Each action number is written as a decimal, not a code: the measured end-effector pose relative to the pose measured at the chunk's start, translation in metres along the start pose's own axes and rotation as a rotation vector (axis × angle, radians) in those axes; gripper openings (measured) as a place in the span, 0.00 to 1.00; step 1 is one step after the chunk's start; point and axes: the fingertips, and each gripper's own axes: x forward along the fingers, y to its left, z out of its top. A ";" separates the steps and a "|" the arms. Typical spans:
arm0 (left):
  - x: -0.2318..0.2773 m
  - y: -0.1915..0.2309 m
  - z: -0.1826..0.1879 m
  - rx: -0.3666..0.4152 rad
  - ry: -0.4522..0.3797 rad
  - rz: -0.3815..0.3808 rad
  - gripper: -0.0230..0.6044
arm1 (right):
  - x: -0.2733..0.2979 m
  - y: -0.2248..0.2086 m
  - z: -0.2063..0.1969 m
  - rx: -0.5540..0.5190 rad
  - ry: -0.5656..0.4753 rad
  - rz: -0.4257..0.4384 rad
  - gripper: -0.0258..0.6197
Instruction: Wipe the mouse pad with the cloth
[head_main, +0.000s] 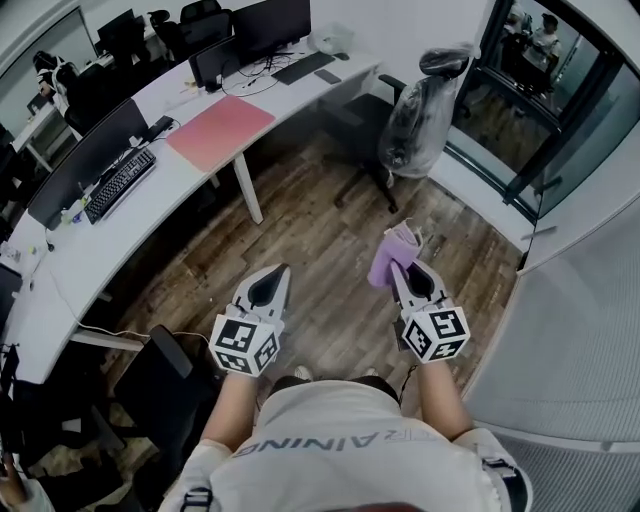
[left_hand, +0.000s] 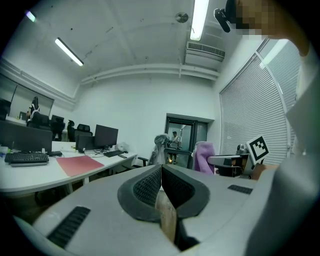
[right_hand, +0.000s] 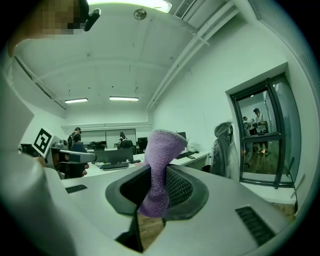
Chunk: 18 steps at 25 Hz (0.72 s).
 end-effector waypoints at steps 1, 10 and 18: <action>-0.004 0.008 -0.001 0.000 0.000 0.002 0.09 | 0.006 0.008 -0.001 -0.002 0.000 0.004 0.19; -0.018 0.064 -0.008 -0.046 -0.006 0.037 0.09 | 0.054 0.044 -0.008 -0.022 0.055 0.031 0.19; 0.022 0.092 -0.008 -0.053 0.009 0.056 0.09 | 0.104 0.026 -0.015 -0.015 0.086 0.067 0.19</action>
